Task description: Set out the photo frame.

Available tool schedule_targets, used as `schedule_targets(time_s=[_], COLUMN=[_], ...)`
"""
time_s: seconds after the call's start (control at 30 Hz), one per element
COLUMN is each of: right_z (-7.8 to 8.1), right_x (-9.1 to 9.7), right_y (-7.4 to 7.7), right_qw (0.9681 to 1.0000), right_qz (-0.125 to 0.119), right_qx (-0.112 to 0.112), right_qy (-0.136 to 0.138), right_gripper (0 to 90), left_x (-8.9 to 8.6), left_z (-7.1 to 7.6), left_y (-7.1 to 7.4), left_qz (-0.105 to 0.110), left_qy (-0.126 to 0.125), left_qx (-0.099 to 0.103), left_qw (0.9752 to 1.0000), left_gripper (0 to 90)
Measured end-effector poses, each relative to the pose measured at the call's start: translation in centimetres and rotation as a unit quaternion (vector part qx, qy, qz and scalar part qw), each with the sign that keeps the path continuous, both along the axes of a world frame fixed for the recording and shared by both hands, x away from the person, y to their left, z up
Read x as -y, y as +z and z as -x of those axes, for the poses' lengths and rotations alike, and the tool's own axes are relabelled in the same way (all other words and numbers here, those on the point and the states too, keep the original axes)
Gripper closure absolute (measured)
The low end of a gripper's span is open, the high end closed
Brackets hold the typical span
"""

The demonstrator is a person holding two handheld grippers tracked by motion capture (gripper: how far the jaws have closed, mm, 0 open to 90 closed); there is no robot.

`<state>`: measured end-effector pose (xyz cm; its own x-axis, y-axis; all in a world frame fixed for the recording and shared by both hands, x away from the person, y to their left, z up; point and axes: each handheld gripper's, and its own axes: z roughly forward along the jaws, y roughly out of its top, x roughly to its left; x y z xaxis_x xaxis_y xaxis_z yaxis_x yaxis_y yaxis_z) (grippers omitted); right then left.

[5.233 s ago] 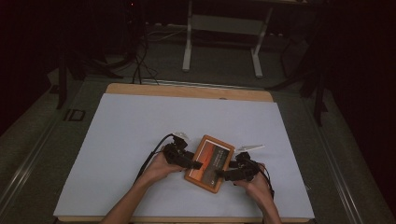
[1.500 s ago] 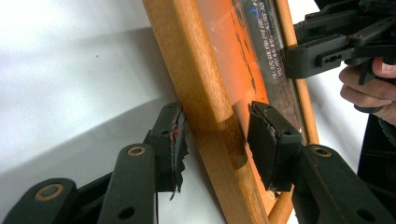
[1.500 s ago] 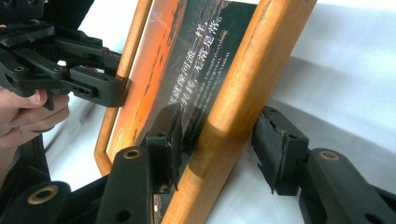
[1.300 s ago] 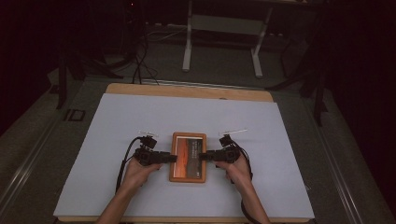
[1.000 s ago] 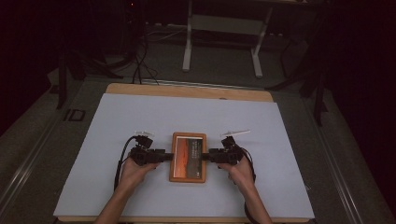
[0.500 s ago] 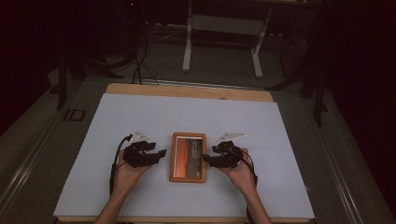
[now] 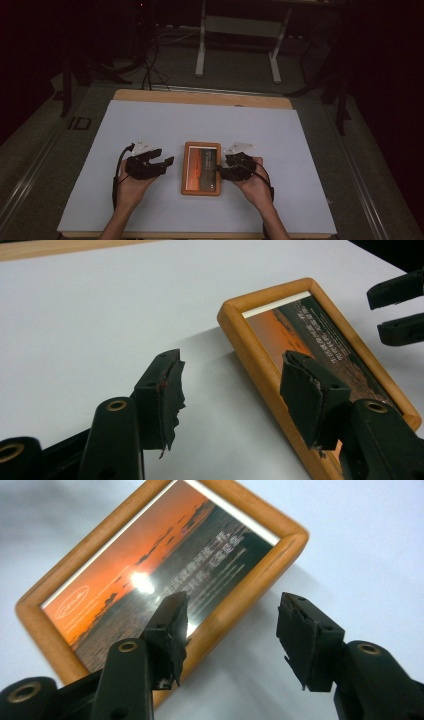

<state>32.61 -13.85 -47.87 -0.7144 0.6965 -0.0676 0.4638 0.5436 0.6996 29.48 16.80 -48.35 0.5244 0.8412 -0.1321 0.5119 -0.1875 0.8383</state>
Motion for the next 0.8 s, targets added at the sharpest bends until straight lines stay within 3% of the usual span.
schedule_targets(time_s=[0.27,0.37,0.53,0.57,0.6,0.67,0.8], right_z=[-0.5,-0.8,-1.8,-1.8,-2.2,-2.6,-3.2], right_x=[-1.1,-1.5,-2.3,-2.3,-2.5,-2.6,-2.8], right_y=[0.9,0.9,1.1,1.1,1.1,1.0,0.9], right_qw=[0.9993,0.9992,0.9989,0.9989,0.9989,0.9985,0.9982], right_qz=[0.022,0.025,0.03,0.03,0.031,0.039,0.046], right_qx=[0.029,0.029,0.032,0.032,0.032,0.036,0.036], right_qy=[0.005,0.007,0.013,0.013,0.016,0.016,0.015], right_gripper=[54.0,57.4,74.5,74.5,83.0,89.3,89.9], left_x=[-0.6,-0.7,-0.7,-0.7,-0.8,-0.8,-0.7], left_z=[0.6,0.7,1.0,1.0,1.0,1.0,1.0], left_y=[0.4,0.5,0.8,0.8,0.8,0.8,0.8], left_qz=[0.013,0.014,0.013,0.013,0.012,0.011,0.008], left_qy=[0.006,0.006,0.007,0.007,0.005,0.003,0.002], left_qx=[0.008,0.007,0.01,0.01,0.011,0.01,0.01], left_qw=[0.9999,0.9999,0.9998,0.9998,0.9999,0.9999,0.9999], left_gripper=[41.5,41.4,41.5,41.4,41.5,41.4,41.4])
